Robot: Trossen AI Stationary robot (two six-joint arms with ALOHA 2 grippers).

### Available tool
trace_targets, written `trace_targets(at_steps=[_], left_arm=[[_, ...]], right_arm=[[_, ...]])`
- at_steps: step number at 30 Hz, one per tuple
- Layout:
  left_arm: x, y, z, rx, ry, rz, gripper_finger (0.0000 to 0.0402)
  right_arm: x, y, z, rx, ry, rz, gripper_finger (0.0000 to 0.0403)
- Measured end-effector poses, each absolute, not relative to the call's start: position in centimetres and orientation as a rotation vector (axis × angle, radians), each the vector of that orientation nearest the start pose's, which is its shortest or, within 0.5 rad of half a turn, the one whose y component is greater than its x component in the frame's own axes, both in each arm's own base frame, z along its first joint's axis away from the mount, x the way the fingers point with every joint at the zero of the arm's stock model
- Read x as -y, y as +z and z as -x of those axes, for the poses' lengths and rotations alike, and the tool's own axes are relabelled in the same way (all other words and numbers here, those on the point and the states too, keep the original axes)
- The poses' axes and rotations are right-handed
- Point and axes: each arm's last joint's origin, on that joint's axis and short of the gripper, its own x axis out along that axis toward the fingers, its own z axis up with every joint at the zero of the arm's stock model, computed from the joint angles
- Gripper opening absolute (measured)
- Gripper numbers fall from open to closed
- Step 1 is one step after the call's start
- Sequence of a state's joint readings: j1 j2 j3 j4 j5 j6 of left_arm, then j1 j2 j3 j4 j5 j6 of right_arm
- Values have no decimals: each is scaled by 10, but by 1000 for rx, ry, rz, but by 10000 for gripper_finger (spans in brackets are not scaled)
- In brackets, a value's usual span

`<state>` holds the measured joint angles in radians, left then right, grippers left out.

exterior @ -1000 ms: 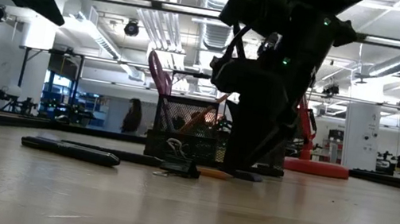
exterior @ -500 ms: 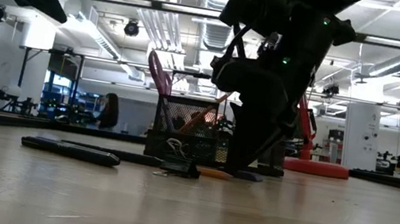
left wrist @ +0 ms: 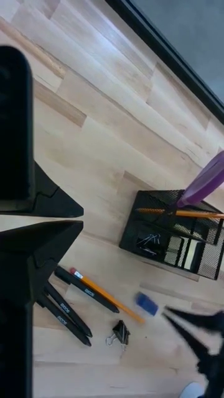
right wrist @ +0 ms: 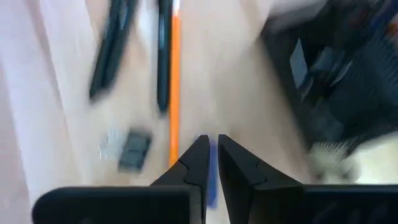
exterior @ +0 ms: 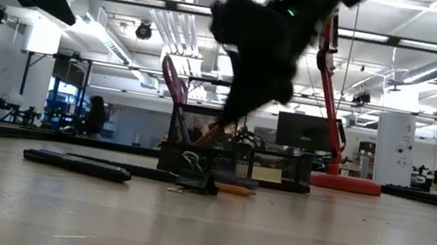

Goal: Pick and place office supplies into organizer
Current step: Put the blue eraser into the black desk organizer

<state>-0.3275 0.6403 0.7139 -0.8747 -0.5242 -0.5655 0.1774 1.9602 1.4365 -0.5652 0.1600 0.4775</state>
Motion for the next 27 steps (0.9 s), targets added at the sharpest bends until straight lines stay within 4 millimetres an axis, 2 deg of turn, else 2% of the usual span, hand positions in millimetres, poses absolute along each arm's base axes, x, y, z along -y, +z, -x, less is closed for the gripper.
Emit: trace_targets(at_steps=[5, 8, 12, 16, 18, 22, 27], left_arm=[[23, 272, -113, -654, 382, 202, 5], [23, 272, -113, -653, 382, 203, 5], [23, 272, -112, -651, 381, 203, 5], [23, 272, -113, -653, 382, 202, 5], [23, 271, -114, -658, 382, 199, 5], [24, 270, -115, -667, 384, 192, 5], [25, 269, -118, -687, 379, 159, 5]], right_arm=[[-52, 230, -415, -975, -281, -76, 25], [-36, 243, -419, -969, -240, -79, 26], [-30, 224, -412, -1113, -220, -87, 28], [-50, 198, -407, -1242, -130, -48, 45], [-60, 189, -406, -1270, -91, -16, 63], [-78, 184, -405, -1264, -90, 82, 110], [-83, 173, -406, -1282, -120, 71, 162]])
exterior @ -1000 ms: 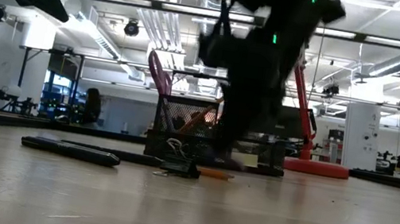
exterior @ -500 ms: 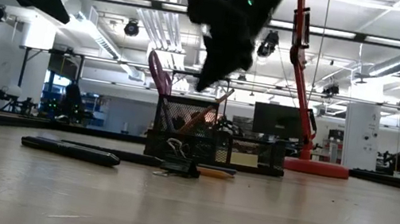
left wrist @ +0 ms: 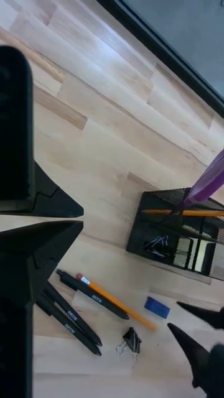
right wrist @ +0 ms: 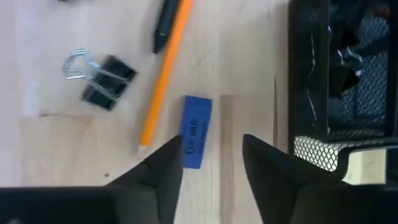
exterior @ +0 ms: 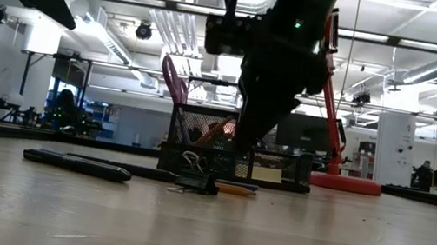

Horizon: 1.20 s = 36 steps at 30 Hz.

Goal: Pick and place office supplies into organizer
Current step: Put the blue eraser into the black desk organizer

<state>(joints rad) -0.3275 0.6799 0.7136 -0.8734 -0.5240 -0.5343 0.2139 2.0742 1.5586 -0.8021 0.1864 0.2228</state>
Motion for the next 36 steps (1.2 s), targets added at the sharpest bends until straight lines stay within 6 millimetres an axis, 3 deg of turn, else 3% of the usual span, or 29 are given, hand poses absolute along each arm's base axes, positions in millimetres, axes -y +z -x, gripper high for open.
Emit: trace_targets(at_steps=[7, 17, 25, 36], left_arm=[[25, 267, -120, -702, 380, 153, 5], [25, 267, -119, -704, 381, 152, 5], [26, 266, -120, -707, 383, 151, 5], [26, 265, -122, -713, 385, 148, 5]], right_arm=[[-85, 150, -409, -1344, -139, -27, 195], [-84, 143, -411, -1341, -169, -77, 184], [-81, 136, -411, -1311, -185, -116, 154], [-79, 134, -409, -1313, -189, -126, 76]])
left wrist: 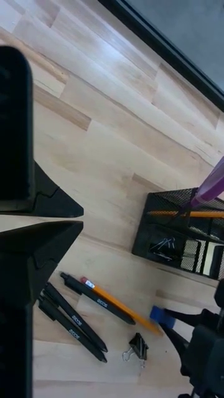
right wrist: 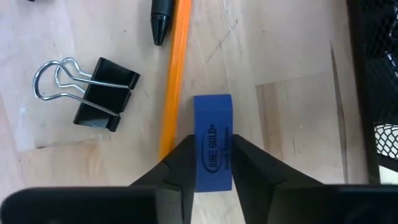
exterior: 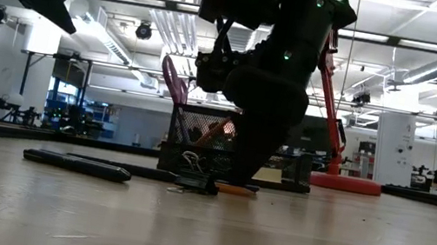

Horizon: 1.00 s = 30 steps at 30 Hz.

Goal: Pick and place office supplies into organizer
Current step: Put the blue eraser into the black desk organizer

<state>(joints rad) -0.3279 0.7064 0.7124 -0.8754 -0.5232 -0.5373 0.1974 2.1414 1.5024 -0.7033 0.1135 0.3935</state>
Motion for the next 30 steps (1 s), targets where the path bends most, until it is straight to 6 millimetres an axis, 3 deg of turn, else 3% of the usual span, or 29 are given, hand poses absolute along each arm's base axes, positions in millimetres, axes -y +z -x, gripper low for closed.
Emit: trace_targets(at_steps=[5, 19, 30], left_arm=[[27, 265, -123, -719, 386, 144, 5], [26, 265, -123, -720, 386, 143, 5], [27, 263, -123, -727, 388, 138, 5]], right_arm=[[-78, 134, -409, -1311, -193, -123, 58], [-74, 144, -407, -1288, -241, -85, 54], [-72, 199, -424, -1122, -286, 46, 54]])
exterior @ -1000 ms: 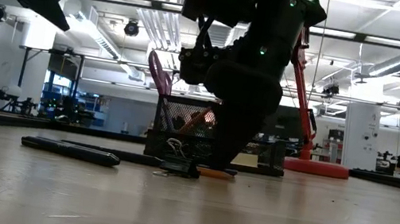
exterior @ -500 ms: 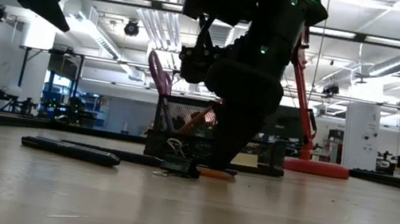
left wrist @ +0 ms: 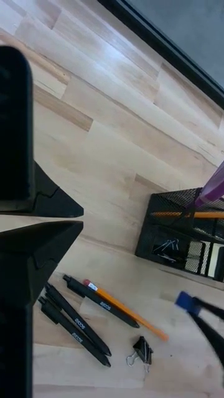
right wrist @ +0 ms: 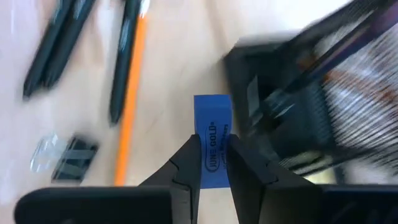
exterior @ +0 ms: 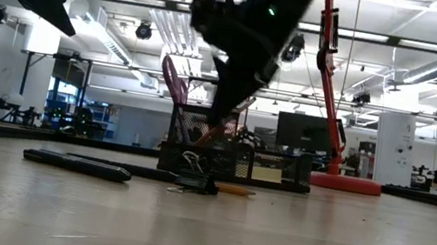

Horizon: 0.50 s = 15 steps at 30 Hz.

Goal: Pick and place office supplies into organizer
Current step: Put the blue eraser into the black desk organizer

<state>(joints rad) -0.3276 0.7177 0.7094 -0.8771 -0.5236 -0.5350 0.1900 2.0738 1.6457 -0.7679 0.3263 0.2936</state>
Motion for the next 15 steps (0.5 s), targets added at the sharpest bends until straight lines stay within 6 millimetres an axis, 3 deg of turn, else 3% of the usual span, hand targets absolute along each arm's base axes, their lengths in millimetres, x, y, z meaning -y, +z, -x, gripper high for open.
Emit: trace_targets(at_steps=[6, 11, 15], left_arm=[[27, 263, -123, -727, 387, 138, 5], [27, 263, -123, -727, 387, 138, 5], [27, 263, -123, -727, 388, 137, 5]], right_arm=[[-55, 219, -434, -1066, -333, 115, 54], [-28, 210, -438, -1102, -345, 131, 54], [-18, 202, -437, -1145, -285, 119, 54]])
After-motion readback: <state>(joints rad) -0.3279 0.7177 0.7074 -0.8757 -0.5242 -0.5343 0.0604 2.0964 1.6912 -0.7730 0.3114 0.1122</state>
